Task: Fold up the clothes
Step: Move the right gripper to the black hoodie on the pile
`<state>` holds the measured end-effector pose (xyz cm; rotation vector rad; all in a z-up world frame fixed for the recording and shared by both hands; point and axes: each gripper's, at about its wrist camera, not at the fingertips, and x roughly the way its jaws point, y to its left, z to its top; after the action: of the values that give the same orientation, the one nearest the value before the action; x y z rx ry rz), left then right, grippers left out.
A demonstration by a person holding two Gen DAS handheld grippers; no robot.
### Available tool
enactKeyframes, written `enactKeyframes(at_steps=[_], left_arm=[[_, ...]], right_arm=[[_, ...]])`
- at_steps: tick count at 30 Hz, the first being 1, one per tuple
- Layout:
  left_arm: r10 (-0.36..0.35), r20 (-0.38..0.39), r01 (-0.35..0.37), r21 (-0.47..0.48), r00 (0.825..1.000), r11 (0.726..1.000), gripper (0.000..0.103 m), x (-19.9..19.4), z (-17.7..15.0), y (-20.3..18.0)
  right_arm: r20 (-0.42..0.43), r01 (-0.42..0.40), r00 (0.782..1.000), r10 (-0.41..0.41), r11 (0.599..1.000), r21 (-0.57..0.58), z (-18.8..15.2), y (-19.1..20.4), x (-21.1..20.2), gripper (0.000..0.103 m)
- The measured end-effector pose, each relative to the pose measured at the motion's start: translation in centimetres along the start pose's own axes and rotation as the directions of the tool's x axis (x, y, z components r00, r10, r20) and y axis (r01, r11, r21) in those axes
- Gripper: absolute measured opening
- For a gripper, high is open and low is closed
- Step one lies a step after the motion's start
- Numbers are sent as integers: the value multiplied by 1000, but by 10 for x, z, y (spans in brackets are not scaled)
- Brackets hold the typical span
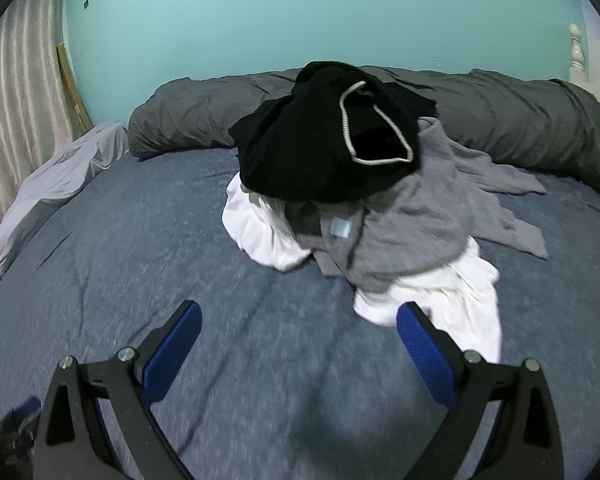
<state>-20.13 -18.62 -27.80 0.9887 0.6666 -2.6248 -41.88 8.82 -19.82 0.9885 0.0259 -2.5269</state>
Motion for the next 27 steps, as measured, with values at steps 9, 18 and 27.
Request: enactKeyframes(at_steps=[9, 18, 27], left_arm=[[17, -16, -18, -25, 1000, 1000, 103, 15, 3, 21], [6, -28, -7, -42, 1000, 999, 103, 22, 5, 35], [-1, -31, 1, -13, 1000, 1000, 103, 25, 6, 39]], right_arm=[[2, 35, 999, -35, 999, -30, 46, 14, 72, 99], [-5, 50, 999, -50, 998, 29, 92, 24, 131, 99], [-42, 95, 995, -94, 995, 33, 113, 30, 160, 36]])
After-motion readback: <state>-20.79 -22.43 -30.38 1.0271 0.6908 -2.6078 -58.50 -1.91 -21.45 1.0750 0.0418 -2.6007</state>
